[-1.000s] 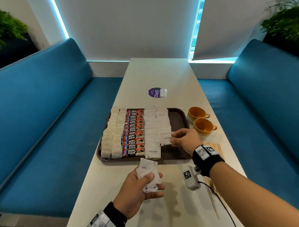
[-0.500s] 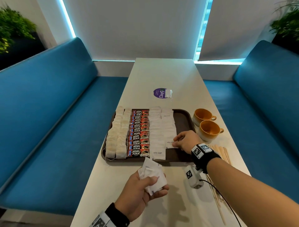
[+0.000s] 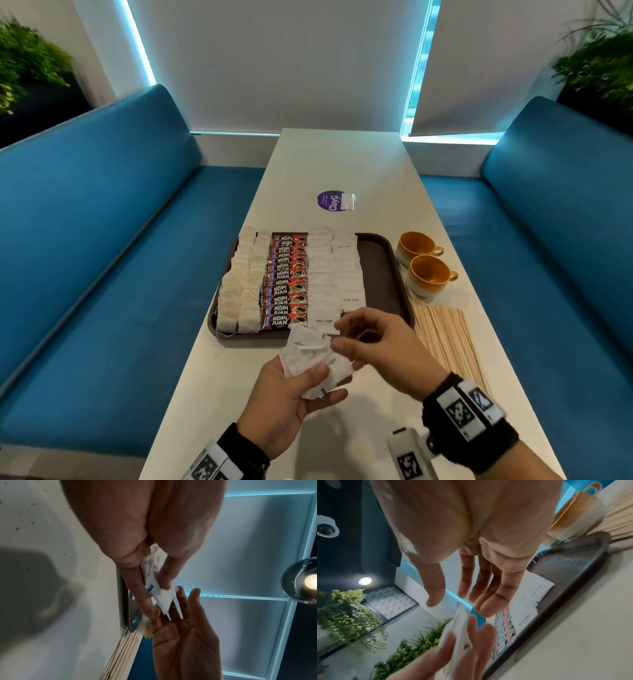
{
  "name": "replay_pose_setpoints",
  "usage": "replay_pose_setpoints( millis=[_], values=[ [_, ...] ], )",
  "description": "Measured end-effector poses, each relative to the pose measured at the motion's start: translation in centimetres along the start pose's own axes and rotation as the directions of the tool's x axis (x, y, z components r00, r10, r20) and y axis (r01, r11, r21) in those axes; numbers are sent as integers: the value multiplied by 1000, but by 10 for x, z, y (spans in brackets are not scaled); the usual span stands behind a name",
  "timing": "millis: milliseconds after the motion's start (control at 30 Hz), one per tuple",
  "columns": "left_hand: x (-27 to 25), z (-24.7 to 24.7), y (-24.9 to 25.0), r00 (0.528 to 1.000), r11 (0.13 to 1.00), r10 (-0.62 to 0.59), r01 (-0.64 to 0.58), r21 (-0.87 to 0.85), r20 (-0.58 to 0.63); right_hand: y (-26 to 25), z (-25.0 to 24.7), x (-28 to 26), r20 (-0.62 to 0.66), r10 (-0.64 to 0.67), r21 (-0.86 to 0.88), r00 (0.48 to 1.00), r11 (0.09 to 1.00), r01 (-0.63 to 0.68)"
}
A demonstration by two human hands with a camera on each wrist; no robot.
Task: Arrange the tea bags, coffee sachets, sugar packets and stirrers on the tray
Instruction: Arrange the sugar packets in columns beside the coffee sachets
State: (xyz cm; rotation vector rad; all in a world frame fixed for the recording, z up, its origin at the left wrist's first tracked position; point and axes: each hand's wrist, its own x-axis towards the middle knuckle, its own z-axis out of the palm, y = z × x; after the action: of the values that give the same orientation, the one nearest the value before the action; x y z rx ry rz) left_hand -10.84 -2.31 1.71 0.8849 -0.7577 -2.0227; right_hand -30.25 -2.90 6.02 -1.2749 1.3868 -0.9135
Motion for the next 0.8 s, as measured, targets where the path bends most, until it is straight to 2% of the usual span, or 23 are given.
replay_pose_setpoints(
  millis=[133,333,467,667,800],
  values=[
    [-7,6,0,1000,998,6,-5,63,-26,14,8,-23,0,-25,49,1000,999,25],
    [-17,11,-2,999,986,-25,33,163,-45,23,7,-40,20,17,126,1000,992,-19],
    [-20,15,-1,997,992,-64,68,106,-44,24,2,-44,-54,52,190,997,981,-41],
    [-24,14,1,993,993,-110,108,-51,-34,30,2,-45,-119,117,398,986,915,-60],
    [-25,11,-2,992,993,-118,116,-35,-50,29,2,-47,-140,139,434,980,898,-65]
  ],
)
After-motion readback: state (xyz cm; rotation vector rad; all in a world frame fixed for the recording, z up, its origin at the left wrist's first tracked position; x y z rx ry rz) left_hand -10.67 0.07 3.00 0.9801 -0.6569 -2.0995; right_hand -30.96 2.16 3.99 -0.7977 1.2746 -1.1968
